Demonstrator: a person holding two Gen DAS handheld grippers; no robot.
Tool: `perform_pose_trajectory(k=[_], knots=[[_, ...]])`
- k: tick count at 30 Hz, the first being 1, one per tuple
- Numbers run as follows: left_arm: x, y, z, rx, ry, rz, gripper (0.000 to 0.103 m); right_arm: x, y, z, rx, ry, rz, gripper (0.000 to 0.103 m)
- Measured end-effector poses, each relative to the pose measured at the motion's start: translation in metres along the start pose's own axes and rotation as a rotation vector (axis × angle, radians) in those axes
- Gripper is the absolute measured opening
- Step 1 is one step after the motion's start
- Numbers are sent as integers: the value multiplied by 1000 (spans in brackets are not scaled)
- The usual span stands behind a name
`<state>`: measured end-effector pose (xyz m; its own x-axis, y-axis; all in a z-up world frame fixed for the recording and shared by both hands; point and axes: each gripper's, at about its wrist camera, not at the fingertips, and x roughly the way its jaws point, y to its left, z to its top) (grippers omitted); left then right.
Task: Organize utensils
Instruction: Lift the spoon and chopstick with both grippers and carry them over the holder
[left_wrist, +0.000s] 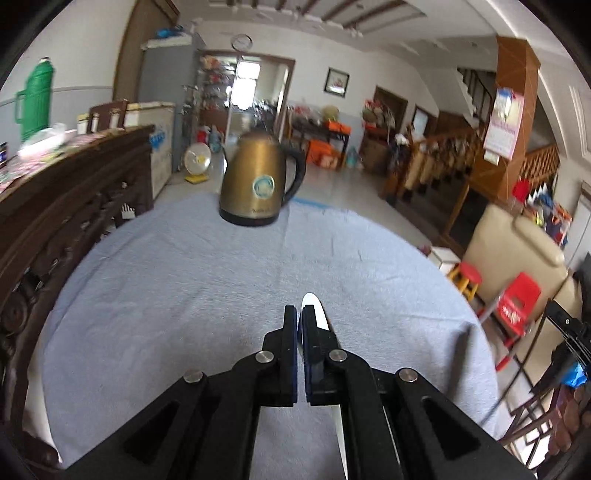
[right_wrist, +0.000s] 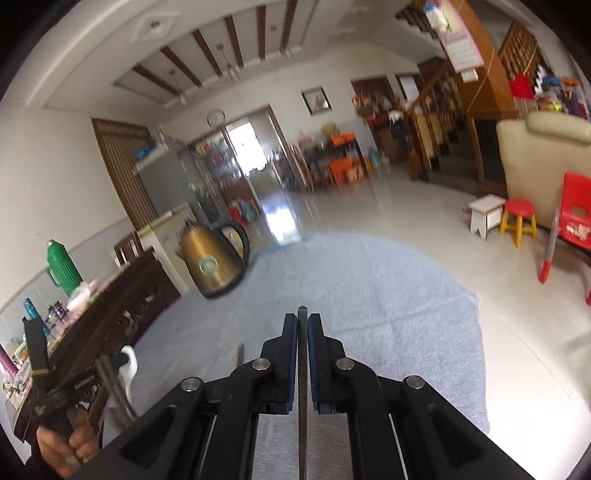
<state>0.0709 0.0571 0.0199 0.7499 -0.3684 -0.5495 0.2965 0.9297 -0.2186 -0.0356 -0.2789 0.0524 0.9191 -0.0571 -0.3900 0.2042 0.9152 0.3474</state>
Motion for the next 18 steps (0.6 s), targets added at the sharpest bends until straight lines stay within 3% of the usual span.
perform_pose_trajectory(k=[6, 11, 18], knots=[[-47, -20, -10, -18, -126, 16, 3, -41, 20, 9, -25, -115, 15, 7], [-64, -38, -13, -9, -214, 38, 3, -66, 31, 13, -47, -180, 27, 7], [-71, -45, -18, -32, -245, 41, 3, -96, 34, 23, -53, -234, 61, 7]])
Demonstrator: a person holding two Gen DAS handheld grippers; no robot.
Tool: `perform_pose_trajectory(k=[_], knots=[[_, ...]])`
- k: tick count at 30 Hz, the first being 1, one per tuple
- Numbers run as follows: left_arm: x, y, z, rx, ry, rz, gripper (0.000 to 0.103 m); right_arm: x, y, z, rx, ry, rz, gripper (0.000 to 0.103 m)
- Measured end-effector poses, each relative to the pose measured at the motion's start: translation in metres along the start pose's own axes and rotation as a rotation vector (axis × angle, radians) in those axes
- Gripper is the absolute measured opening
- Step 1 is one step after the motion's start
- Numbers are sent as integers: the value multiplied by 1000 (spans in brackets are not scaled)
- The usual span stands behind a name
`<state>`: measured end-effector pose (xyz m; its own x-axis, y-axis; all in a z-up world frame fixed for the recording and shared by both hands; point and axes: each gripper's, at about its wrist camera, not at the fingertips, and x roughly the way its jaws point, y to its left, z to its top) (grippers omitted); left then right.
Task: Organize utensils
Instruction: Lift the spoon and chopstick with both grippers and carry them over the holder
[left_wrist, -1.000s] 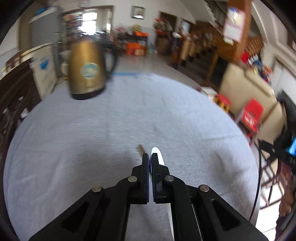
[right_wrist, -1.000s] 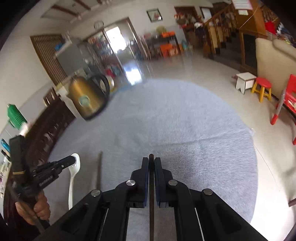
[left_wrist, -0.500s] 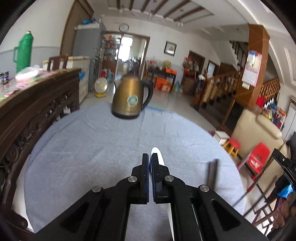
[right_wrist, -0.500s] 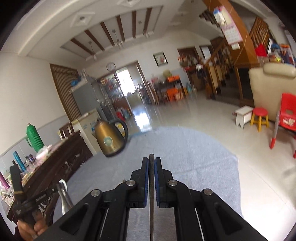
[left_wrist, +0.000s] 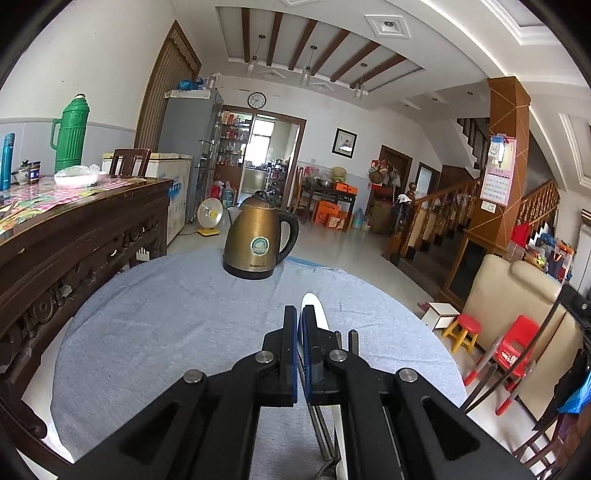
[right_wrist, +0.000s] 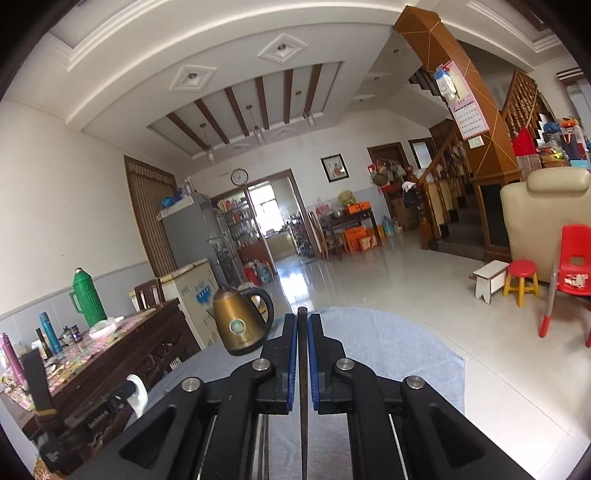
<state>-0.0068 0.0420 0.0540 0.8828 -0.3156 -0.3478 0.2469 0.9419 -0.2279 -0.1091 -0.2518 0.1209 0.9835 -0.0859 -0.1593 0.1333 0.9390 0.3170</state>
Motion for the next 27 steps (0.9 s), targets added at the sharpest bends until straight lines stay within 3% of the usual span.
perform_pose_trajectory(k=[15, 27], knots=[[-5, 3, -14, -39, 7, 44, 2, -38, -1, 30, 80, -27, 155, 7], [-7, 0, -22, -28, 7, 68, 2, -37, 25, 15, 73, 19, 247, 7]])
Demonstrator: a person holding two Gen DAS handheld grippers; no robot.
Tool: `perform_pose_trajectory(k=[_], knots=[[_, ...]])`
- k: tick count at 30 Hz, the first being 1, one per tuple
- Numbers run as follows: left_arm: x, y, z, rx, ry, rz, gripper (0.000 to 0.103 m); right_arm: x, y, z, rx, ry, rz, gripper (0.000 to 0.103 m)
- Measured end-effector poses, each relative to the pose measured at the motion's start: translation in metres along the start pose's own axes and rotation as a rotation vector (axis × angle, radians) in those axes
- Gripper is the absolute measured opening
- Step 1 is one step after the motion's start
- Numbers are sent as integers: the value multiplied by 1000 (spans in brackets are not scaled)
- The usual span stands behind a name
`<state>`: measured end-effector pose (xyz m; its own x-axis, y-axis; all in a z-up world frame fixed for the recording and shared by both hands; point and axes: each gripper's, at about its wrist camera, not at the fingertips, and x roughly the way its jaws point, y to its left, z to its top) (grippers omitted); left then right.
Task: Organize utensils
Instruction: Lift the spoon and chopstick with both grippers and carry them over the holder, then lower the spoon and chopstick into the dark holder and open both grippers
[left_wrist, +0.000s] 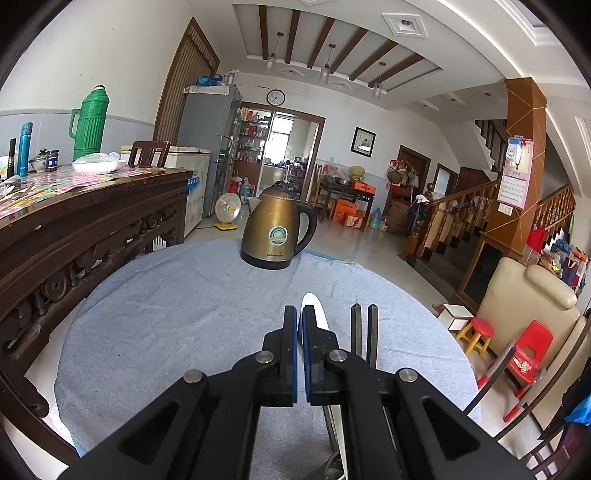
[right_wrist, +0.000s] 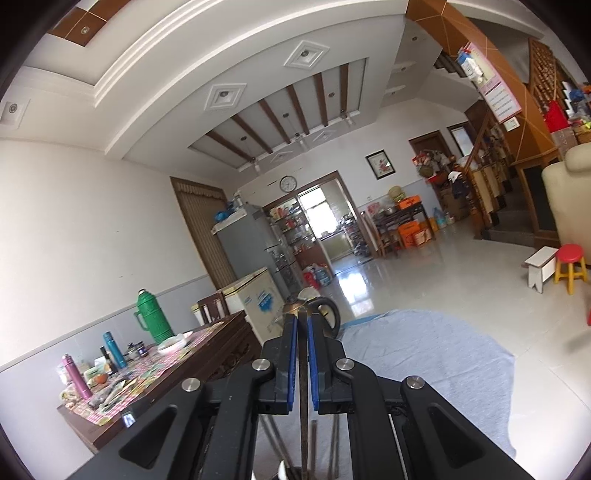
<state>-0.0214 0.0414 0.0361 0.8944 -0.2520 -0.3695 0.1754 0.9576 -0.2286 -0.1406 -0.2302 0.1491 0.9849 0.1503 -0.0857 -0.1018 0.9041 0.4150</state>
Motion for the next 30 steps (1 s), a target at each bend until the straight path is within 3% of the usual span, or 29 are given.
perform_pose_trajectory(k=[30], knots=[[1, -14, -16, 76, 9, 48, 2, 46, 17, -60, -66, 233, 22, 7]])
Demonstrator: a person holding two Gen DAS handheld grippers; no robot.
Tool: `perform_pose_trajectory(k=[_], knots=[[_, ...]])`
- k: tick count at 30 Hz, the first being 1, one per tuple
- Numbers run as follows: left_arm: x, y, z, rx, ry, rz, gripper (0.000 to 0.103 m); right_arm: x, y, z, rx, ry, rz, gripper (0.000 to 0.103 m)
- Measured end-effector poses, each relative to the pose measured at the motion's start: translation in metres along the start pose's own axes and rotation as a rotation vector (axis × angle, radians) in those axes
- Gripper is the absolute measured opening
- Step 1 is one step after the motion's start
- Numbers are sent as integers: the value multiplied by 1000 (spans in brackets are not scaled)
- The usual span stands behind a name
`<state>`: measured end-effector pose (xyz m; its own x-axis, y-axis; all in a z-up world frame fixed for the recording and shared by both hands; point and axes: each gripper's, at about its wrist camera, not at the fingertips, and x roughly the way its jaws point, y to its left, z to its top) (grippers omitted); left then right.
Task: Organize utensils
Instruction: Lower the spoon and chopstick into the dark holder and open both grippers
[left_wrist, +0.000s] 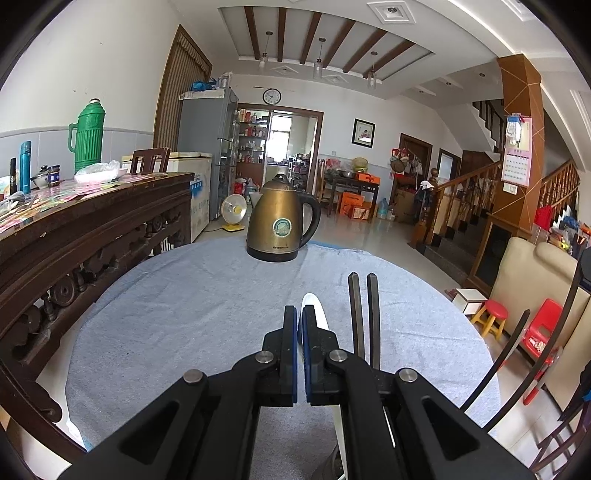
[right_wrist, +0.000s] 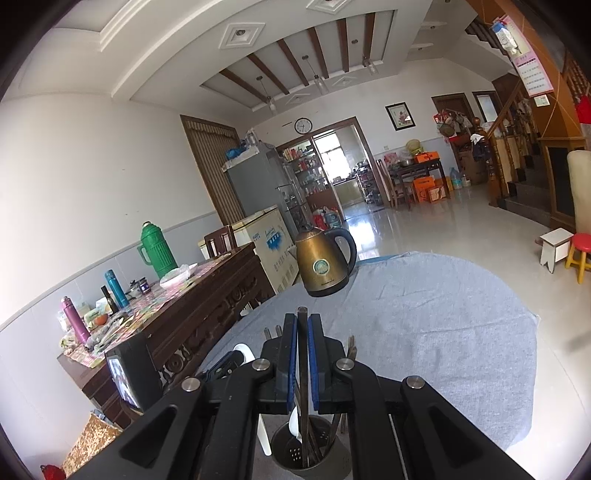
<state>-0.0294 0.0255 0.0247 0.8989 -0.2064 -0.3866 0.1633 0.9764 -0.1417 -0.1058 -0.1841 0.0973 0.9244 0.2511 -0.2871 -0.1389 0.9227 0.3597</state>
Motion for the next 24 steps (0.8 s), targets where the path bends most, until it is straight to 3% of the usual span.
perform_pose_trajectory(k=[24], knots=[[6, 0, -6, 8, 31, 13, 2, 8, 5, -6, 7, 39, 7, 7]])
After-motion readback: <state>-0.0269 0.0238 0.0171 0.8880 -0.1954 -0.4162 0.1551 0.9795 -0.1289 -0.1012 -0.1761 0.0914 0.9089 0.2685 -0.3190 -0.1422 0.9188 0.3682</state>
